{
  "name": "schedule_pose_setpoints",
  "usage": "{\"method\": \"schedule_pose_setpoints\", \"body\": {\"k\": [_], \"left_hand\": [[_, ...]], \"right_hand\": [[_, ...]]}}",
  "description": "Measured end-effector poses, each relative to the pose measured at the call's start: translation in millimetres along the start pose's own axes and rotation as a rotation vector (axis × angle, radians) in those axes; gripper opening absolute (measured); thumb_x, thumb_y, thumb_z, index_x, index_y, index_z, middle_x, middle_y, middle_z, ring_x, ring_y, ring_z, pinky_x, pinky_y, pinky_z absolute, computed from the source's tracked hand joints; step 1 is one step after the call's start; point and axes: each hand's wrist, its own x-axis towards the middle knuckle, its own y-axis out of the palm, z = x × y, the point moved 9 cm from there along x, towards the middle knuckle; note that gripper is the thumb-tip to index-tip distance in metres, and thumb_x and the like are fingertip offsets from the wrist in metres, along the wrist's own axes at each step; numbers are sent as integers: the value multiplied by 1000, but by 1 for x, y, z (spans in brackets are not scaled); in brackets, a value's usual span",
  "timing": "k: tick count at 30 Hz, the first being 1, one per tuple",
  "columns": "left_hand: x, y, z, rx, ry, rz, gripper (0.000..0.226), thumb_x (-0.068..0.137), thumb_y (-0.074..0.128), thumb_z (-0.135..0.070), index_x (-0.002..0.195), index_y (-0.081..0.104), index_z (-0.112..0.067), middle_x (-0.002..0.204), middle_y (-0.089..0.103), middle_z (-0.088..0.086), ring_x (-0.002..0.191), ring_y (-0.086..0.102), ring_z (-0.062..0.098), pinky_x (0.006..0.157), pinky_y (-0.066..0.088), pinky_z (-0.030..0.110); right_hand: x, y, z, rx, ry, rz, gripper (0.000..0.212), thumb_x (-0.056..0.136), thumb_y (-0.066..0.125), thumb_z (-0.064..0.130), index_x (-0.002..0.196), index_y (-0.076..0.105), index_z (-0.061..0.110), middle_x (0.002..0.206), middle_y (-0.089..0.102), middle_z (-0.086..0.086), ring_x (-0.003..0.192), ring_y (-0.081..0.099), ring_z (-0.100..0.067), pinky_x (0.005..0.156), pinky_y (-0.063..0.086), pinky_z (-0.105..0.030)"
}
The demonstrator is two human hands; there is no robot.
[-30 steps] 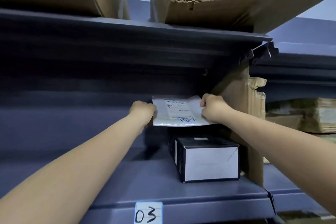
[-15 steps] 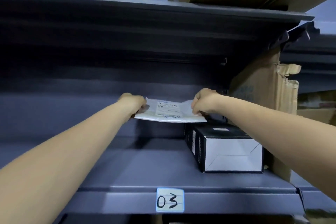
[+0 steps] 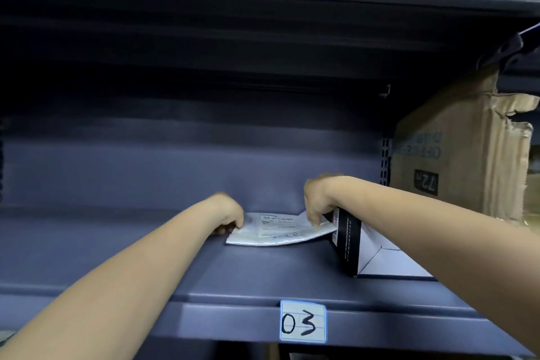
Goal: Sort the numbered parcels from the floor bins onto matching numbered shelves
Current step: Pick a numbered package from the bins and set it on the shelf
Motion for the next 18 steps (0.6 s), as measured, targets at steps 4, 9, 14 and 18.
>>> {"method": "schedule_pose_setpoints", "body": {"k": [4,9,14,18], "left_hand": [[-2,-3,3,-5,-13,-18,25,87,64,-14,67,49,-8,65,52,7,50,45,18,49,35,23],[-13,-19,0,-77,15,-48,15,93,58,-15,81,56,-7,67,56,8,48,46,19,48,39,25],[-31,-31,-6,-110,72,-60,21,91,54,-12,70,53,-9,72,58,8,51,50,22,53,42,25],[-54,-45,-22,-164,147,-57,20,90,54,-16,73,54,-7,73,59,10,57,55,25,62,42,26]], "right_hand": [[-5,-2,-1,-44,-9,-15,41,76,79,32,113,69,18,110,69,-1,102,65,-25,87,53,-32],[-9,10,1,-227,-17,58,45,68,76,59,100,66,28,120,61,4,124,38,-21,97,33,-39],[-25,-12,9,-203,-70,-102,44,72,78,47,108,67,26,121,62,2,124,38,-23,104,34,-38],[-51,-37,0,-19,-61,-214,33,72,77,44,97,72,23,101,71,2,104,61,-23,92,52,-38]]}}
